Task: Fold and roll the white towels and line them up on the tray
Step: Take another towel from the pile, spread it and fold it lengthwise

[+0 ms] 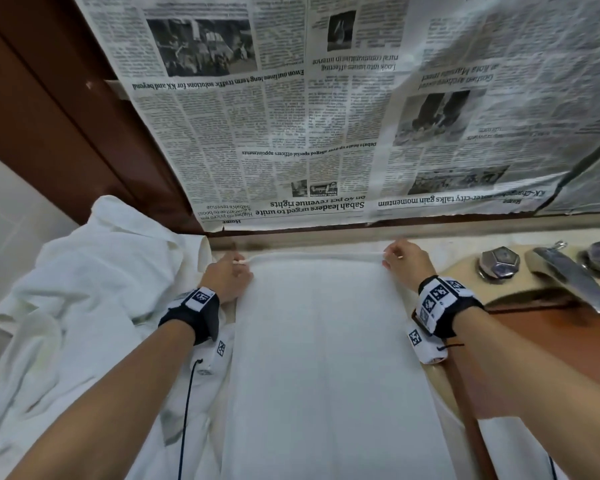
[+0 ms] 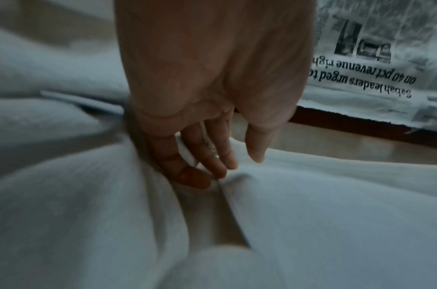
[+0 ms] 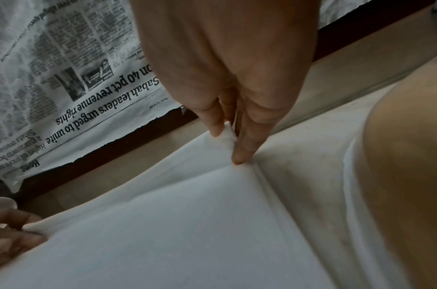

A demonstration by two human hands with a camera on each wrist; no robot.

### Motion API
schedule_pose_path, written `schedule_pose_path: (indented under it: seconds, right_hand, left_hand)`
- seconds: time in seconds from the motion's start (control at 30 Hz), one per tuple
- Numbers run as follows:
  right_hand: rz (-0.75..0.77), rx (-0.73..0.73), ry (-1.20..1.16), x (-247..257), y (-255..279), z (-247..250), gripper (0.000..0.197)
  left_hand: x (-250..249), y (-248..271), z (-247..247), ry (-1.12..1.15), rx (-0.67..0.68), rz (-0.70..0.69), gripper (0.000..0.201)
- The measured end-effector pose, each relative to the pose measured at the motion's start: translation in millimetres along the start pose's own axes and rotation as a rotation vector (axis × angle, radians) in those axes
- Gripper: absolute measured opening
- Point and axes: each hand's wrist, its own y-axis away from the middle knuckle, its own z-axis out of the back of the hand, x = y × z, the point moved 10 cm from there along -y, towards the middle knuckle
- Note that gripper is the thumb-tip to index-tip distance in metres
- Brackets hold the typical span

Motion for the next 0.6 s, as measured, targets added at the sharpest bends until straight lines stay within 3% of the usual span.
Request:
schedule_pose_path:
  seconds: [0.1, 0.2, 0.3, 0.4, 0.5, 0.6]
  right_hand:
    - [-0.046, -0.046, -0.027, -3, -2, 0, 0.016]
    - [-0.030, -0.036, -0.049, 0, 13, -3, 0.043]
    - [0.145, -0.001, 0.065, 13, 50, -16, 0.055]
    - [0.318, 0.143, 0.314, 19, 93, -58, 0.057]
    - [0.330, 0.292, 0.566, 11, 115, -99, 0.060]
    - [0.291, 0.322, 0.660, 3, 113, -108, 0.059]
  left_hand:
    - [-3, -3, -10, -0.001, 0.082, -0.026, 0.055]
    - [-13, 8, -6, -0.142, -0.001, -0.088, 0.069]
    - [-26, 42, -15, -0.244, -0.128, -0.230, 0.077]
    - [-42, 82, -61, -0.285, -0.077, -0.406, 0.078]
    - [-38, 99, -104, -0.390, 0.101, -0.332, 0.085]
    - [-27, 97, -111, -0.460, 0.098, -0.260, 0.085]
